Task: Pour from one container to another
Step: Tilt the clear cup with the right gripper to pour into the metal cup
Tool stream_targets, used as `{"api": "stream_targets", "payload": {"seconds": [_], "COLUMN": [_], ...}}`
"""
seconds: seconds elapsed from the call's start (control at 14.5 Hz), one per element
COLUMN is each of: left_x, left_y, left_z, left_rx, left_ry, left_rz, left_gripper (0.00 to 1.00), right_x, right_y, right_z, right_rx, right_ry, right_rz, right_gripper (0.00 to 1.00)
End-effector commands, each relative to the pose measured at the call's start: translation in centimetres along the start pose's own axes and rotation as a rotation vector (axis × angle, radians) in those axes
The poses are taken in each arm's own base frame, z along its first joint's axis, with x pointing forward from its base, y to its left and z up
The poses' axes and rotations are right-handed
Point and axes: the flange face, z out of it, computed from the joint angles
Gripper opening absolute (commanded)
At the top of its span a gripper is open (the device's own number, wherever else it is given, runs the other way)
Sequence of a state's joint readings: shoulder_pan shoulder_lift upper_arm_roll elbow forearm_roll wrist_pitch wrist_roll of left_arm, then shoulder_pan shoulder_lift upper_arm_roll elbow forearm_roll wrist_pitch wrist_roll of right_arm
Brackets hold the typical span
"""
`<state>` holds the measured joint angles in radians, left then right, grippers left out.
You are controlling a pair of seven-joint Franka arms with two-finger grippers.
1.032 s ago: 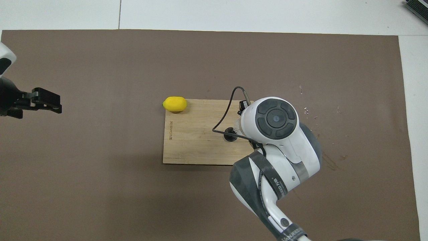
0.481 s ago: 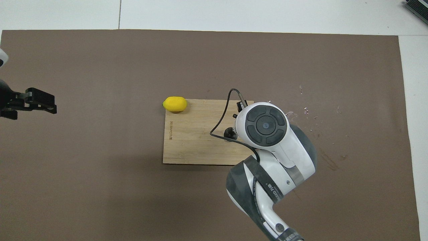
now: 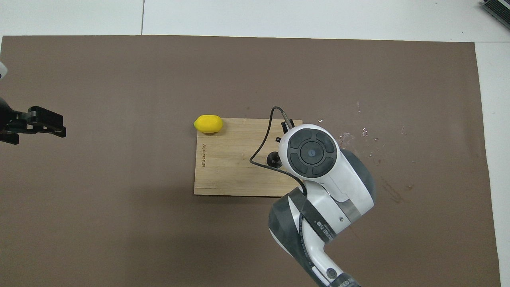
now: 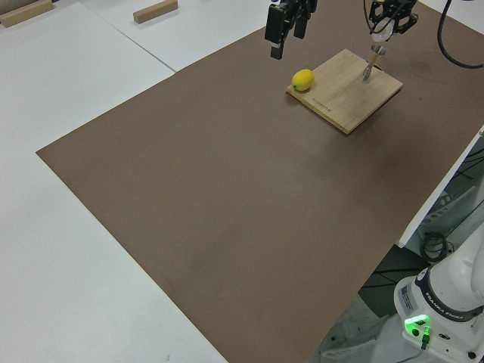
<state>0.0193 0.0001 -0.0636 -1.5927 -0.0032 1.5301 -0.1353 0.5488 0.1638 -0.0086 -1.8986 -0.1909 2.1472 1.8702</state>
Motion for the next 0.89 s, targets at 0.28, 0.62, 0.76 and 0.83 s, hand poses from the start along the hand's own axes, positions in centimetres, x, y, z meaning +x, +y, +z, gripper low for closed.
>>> {"api": "stream_targets", "payload": {"seconds": [0.28, 0.62, 0.76, 0.83], "left_x": [-0.52, -0.49, -0.22, -0.05], "left_y": [-0.23, -0.39, -0.33, -0.48], "left_z": [0.35, 0.43, 0.25, 0.12], "left_rx": [0.02, 0.02, 0.015, 0.013], "left_ry": [0.001, 0.004, 0.025, 0.038], "left_rz": [0.006, 0.001, 0.002, -0.003], "left_gripper": [1.0, 1.0, 1.0, 1.0], "right_x": [-0.08, 0.07, 0.02, 0.11], "right_y": [0.27, 0.25, 0.23, 0.21], "right_z": [-0.57, -0.54, -0.46, -0.34], "right_rx": [0.008, 0.005, -0.005, -0.012], "right_ry": [0.021, 0.014, -0.024, -0.038], "right_rz": [0.016, 0.016, 0.04, 0.051], "right_gripper": [0.15, 0.14, 0.14, 0.14]}}
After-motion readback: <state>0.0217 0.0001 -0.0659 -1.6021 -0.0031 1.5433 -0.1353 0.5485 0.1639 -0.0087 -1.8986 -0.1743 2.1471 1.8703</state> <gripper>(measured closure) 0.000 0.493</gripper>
